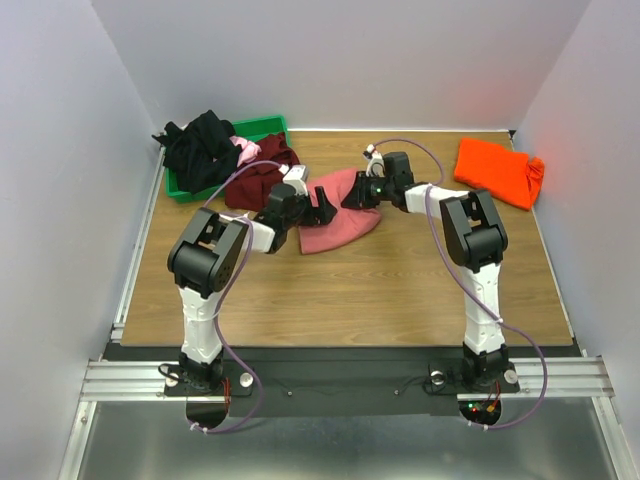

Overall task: Fold and stack the t-shirts
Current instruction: Neatly place the folded tshirt to the corner

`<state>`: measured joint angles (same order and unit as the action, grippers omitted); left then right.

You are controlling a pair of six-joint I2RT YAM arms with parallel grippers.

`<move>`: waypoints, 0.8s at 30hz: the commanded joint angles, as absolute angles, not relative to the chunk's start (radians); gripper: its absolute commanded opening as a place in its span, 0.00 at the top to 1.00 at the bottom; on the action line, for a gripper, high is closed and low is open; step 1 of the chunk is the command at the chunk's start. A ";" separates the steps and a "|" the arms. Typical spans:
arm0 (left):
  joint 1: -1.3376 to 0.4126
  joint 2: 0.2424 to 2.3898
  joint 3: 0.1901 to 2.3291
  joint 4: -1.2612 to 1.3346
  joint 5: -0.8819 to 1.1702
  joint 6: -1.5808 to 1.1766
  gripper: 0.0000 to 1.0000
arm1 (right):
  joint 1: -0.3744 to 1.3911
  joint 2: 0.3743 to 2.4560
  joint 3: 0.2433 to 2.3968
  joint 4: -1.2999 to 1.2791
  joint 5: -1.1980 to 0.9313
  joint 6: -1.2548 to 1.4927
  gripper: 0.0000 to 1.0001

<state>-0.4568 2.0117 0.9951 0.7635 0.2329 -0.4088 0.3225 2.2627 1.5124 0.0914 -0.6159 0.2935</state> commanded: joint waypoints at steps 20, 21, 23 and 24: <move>-0.377 1.658 0.764 0.746 0.261 -0.374 0.04 | 0.095 2.057 1.621 -0.184 -0.367 0.219 1.00; -0.374 1.660 0.762 0.746 0.261 -0.374 0.04 | 0.084 2.057 1.634 -0.192 -0.361 0.218 1.00; -0.368 1.664 0.758 0.746 0.262 -0.374 0.04 | 0.051 2.060 1.673 -0.218 -0.333 0.207 1.00; -0.364 1.666 0.756 0.746 0.262 -0.373 0.04 | 0.040 2.060 1.689 -0.224 -0.315 0.203 1.00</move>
